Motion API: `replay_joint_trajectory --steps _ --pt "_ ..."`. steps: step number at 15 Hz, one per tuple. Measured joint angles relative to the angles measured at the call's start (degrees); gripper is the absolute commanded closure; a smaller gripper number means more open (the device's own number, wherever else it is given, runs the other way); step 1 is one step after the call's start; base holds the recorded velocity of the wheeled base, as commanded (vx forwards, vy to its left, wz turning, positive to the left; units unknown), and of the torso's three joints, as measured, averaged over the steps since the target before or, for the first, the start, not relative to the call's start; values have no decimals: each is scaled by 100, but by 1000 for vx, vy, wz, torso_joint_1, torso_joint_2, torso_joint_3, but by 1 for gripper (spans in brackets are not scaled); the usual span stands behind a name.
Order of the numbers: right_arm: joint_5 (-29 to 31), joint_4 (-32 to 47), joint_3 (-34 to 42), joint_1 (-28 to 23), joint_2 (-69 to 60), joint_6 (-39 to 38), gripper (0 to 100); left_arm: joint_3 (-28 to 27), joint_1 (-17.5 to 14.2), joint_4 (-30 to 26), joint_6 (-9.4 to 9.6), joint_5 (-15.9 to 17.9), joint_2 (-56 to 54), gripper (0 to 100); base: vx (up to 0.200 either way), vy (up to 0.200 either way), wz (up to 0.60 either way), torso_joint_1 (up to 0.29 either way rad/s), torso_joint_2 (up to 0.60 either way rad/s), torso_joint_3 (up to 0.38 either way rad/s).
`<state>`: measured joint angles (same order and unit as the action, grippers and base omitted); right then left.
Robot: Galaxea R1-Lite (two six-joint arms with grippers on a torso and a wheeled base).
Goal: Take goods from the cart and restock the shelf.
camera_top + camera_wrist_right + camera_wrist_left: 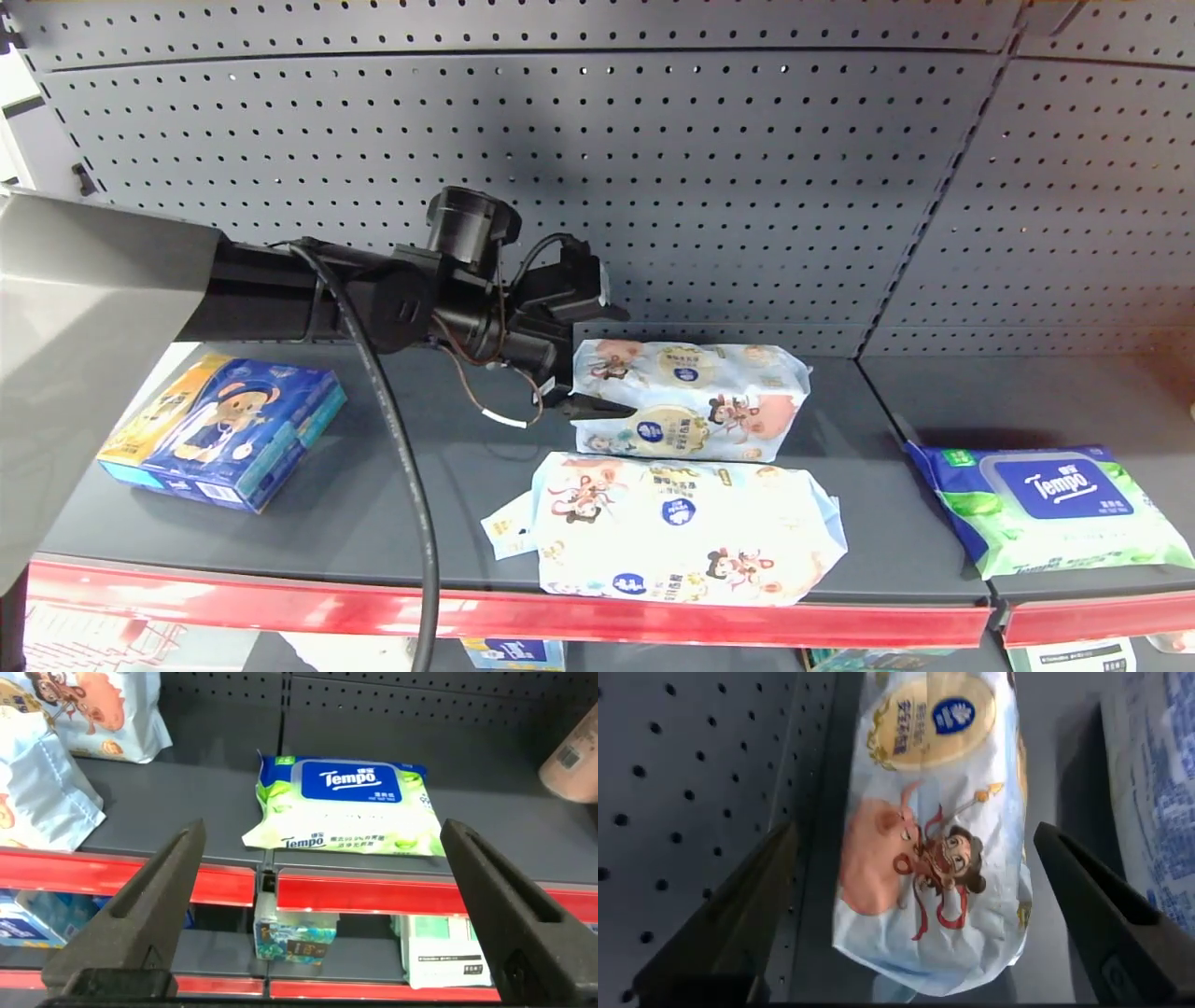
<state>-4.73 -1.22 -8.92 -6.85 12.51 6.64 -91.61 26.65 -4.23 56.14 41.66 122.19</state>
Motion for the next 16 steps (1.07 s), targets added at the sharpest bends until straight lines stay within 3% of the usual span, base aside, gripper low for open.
replay_joint_trajectory --steps 7,9,11,16 --pt "-20 0 -6 16 26 2 0 228 -444 7 -57 11 -122 0 0 0 0 0 0 0" --pt "-46 -9 -24 41 111 9 0 410 -623 24 -516 17 -330 0 0 0 0 0 0 0" --pt "-62 -11 -22 44 196 9 0 636 -744 38 -857 16 -590 0 0 0 0 0 0 0" --pt "-189 -66 -226 134 791 27 0 1946 -1056 49 -1323 6 -1626 0 0 0 0 0 0 0"
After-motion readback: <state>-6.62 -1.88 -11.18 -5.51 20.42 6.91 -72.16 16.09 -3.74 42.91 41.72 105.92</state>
